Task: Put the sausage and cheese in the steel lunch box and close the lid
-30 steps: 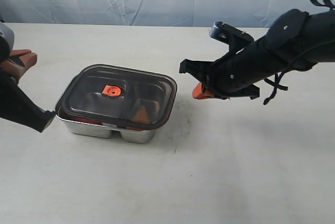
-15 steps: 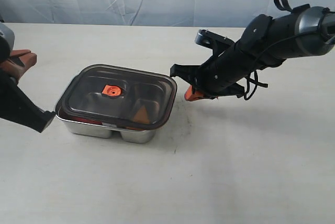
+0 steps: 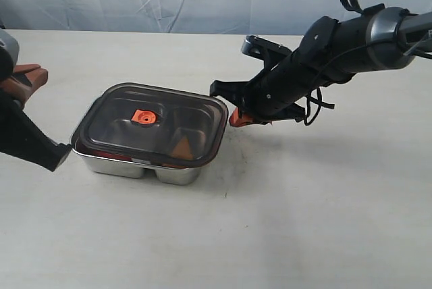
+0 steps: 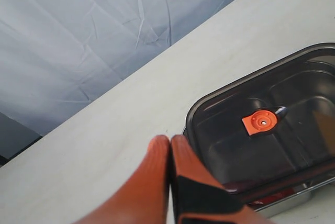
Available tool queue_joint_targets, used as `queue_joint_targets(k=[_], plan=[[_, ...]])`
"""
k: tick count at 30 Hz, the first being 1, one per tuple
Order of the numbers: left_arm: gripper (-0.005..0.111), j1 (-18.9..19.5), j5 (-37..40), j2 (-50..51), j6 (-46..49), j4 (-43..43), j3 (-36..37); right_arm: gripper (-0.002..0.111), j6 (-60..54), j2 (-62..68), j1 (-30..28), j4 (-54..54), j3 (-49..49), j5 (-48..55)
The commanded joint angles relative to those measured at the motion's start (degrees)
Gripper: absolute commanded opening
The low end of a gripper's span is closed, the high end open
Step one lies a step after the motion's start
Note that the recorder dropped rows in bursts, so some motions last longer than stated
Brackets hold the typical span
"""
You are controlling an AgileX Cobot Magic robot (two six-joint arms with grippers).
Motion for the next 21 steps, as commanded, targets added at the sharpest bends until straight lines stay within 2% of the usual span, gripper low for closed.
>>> queue_joint_targets(k=[1, 21], plan=[[0.000, 0.1, 0.1, -0.3, -0.3, 0.1, 0.1, 0.000, 0.1, 0.0, 1.0, -1.1, -1.5, 1.1], [0.000, 0.1, 0.1, -0.3, -0.3, 0.0, 0.1, 0.000, 1.1, 0.0, 3.0, -0.7, -3.6, 3.8]])
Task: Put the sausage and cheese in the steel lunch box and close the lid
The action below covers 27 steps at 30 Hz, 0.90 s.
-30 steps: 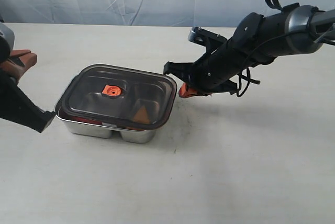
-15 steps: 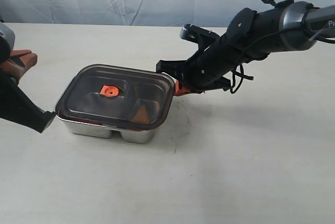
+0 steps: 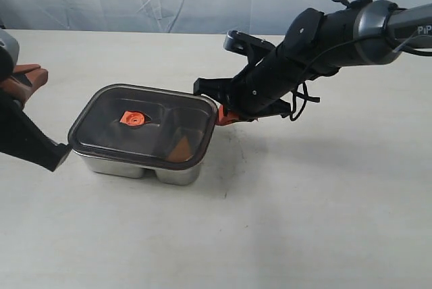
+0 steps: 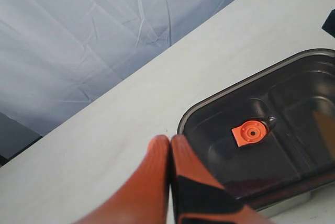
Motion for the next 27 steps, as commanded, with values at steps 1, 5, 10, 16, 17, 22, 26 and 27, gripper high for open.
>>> queue_joint_targets(k=[1, 5, 10, 16, 17, 22, 26, 27], plan=[[0.000, 0.1, 0.1, -0.3, -0.3, 0.1, 0.1, 0.000, 0.0, 0.0, 0.2, 0.5, -0.3, 0.9], [0.000, 0.1, 0.3, -0.3, -0.3, 0.1, 0.1, 0.000, 0.0, 0.0, 0.2, -1.0, -0.3, 1.3], [0.000, 0.1, 0.5, -0.3, -0.3, 0.1, 0.1, 0.000, 0.2, 0.0, 0.0, -3.8, -0.3, 3.9], [0.000, 0.1, 0.4, -0.3, -0.3, 1.4, 1.9, 0.000, 13.2, -0.3, 0.0, -18.7, -0.3, 8.3], [0.000, 0.1, 0.1, -0.3, -0.3, 1.5, 1.9, 0.000, 15.1, -0.6, 0.0, -21.3, -0.3, 9.3], [0.000, 0.5, -2.5, 0.0, -0.5, 3.5, 1.9, 0.000, 16.5, -4.0, 0.0, -24.8, -0.3, 11.5], [0.000, 3.6, -3.7, 3.2, -0.8, 7.6, 1.9, 0.000, 16.5, -9.7, 0.2, -24.8, -0.3, 9.5], [0.000, 5.1, -5.6, 4.6, -1.4, 9.1, 1.9, 0.000, 16.4, -11.2, 0.6, -24.5, -0.3, 8.7]])
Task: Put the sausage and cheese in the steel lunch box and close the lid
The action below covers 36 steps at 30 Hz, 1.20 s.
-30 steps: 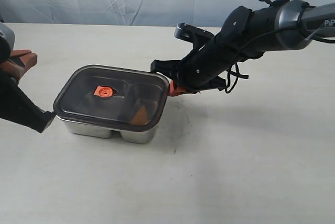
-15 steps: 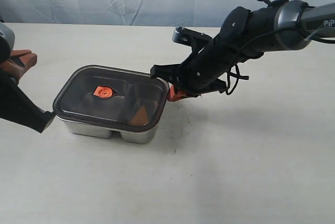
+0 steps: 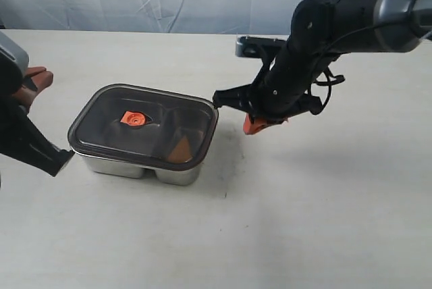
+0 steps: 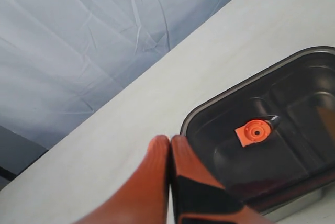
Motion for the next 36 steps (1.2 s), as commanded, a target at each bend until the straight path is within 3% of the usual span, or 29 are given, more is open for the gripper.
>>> queue_joint_targets(k=[1, 5, 10, 13, 28, 36], plan=[[0.000, 5.1, -5.6, 5.0, -2.5, 6.5, 0.1, 0.000, -0.1, -6.7, 0.8, -0.1, -0.3, -3.0], [0.000, 13.2, -15.6, 14.5, -13.4, 20.2, -0.2, 0.000, -6.3, -8.1, 5.2, 2.1, -0.9, -6.8], [0.000, 22.5, -19.6, 27.3, -15.9, 20.2, -4.7, 0.000, -9.5, -5.0, 9.7, 3.2, -2.7, -7.5], [0.000, 25.5, -21.9, 32.0, -15.9, 20.2, -6.8, 0.000, -10.0, -3.1, 10.9, 3.2, -3.5, -8.2], [0.000, 26.4, -25.4, 49.3, -12.8, 17.3, -9.6, 0.000, -11.8, 4.9, 12.7, 3.2, -3.8, -5.3], [0.000, 26.4, -26.6, 50.8, -12.2, 12.2, -9.6, 0.000, -11.8, 4.8, 12.7, 3.2, -3.8, -5.6]])
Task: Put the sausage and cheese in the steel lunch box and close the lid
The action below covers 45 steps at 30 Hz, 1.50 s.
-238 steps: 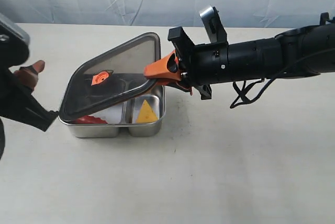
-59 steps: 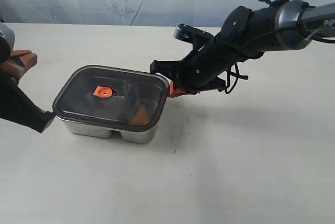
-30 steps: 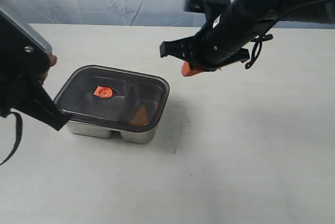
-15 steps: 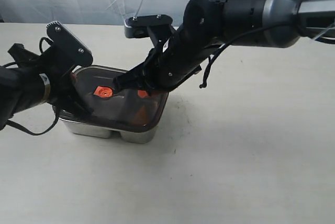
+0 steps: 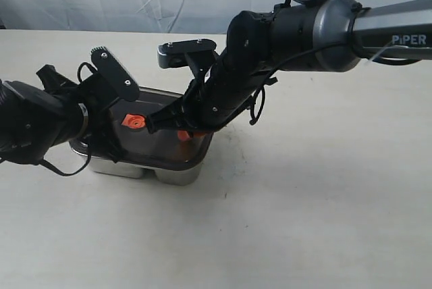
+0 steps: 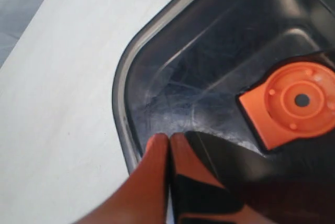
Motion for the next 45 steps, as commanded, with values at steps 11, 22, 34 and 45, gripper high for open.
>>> queue_joint_targets(k=[11, 22, 34, 45], plan=[[0.000, 0.1, -11.4, 6.3, 1.6, -13.9, 3.0, 0.000, -0.6, 2.1, 0.0, -1.7, 0.4, 1.8], [0.000, -0.1, -11.7, 3.8, 1.6, -14.1, 2.9, 0.000, -0.6, 1.3, 0.0, -2.6, 0.4, 2.4], [0.000, -0.1, -10.8, -11.5, 1.5, -14.1, 1.7, 0.000, -0.1, -5.1, 0.0, -2.8, 0.4, -0.3], [0.000, -0.1, -11.1, -14.5, 1.5, -14.5, 2.9, 0.000, 0.3, -6.4, 2.0, -2.2, 0.5, 8.6]])
